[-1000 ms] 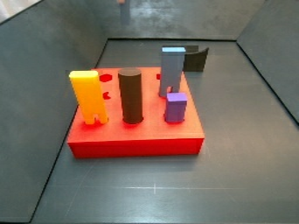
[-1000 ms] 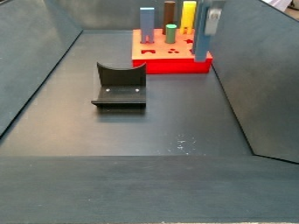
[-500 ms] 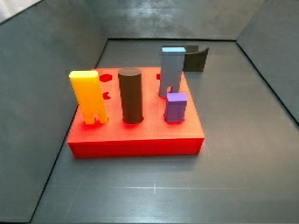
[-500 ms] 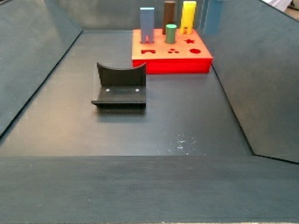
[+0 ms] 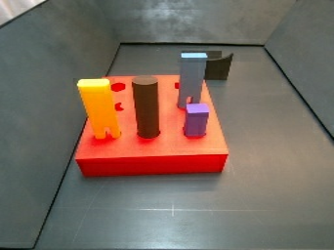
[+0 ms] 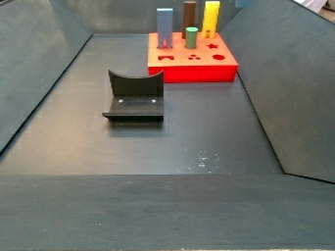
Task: Pick up the arch object. Move up. Rotate the arch object. Move to above the board. Insert the arch object.
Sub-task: Move to above the board.
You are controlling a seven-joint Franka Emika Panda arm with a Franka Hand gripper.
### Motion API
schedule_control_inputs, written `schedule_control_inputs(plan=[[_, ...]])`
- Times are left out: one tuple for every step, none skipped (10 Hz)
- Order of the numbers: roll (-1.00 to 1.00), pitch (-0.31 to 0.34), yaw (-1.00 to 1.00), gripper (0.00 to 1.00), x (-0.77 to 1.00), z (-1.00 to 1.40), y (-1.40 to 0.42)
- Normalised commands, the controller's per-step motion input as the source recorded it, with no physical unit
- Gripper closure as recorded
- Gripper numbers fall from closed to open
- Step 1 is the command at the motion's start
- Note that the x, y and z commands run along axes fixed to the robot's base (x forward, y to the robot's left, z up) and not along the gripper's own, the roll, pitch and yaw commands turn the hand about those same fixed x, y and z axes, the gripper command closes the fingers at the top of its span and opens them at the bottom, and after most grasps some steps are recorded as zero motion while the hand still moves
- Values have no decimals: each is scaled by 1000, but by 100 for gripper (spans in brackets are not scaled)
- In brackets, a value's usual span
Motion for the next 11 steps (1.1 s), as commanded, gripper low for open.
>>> schedule_control_inputs(plan=[[14, 27, 1000, 100, 237, 80, -1000], [28, 31, 1000, 100, 240, 85, -1000], [17, 35, 1000, 100, 245, 86, -1000], [18, 39, 1000, 100, 251, 87, -1000], [20, 47, 1000, 100, 261, 85, -1000], [18, 51, 1000, 100, 268, 86, -1000], [18, 59, 1000, 100, 279, 88, -1000], [16, 63, 1000, 100, 283, 90, -1000], [21, 78, 1000, 100, 299, 94, -1000], [21, 84, 1000, 100, 313, 97, -1000], [26, 102, 1000, 100, 347, 99, -1000]])
